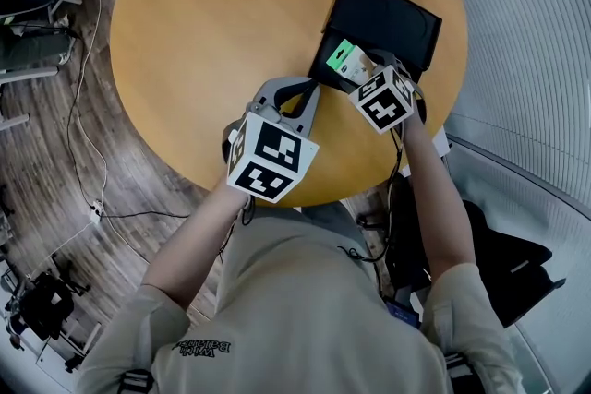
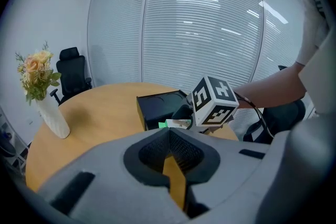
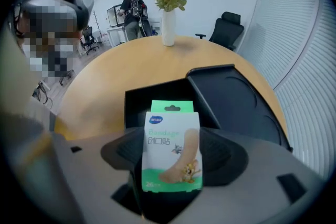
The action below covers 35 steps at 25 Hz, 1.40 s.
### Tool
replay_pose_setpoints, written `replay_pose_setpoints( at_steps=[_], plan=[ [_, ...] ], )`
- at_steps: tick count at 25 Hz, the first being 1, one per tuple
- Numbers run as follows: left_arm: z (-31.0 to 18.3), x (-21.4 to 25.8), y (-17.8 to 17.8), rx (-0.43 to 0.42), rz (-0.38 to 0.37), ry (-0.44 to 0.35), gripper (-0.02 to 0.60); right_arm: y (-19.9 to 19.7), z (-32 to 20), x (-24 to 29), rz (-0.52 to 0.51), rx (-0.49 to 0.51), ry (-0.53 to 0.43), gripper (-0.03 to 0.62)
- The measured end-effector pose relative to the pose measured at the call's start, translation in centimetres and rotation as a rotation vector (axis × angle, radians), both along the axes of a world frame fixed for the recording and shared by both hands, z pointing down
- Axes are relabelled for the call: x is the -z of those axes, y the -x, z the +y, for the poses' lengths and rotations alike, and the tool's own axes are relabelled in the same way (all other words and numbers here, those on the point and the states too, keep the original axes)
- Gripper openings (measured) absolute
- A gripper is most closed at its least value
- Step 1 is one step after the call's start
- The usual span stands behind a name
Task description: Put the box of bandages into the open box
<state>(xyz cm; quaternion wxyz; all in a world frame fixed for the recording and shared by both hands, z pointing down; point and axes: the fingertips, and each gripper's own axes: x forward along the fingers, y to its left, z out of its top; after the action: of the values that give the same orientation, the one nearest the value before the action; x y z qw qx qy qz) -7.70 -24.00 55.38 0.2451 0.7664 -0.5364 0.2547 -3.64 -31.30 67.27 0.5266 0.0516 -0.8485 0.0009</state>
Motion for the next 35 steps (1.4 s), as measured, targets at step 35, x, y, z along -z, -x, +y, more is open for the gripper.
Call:
replay_pose_setpoints(
  at_steps=[35],
  plan=[
    [0.6,6.1,0.1,-0.026,-0.067,-0.125,0.023,-1.3,-0.6,12.7,-0.359,-0.282,-0.061,0.311]
  ],
)
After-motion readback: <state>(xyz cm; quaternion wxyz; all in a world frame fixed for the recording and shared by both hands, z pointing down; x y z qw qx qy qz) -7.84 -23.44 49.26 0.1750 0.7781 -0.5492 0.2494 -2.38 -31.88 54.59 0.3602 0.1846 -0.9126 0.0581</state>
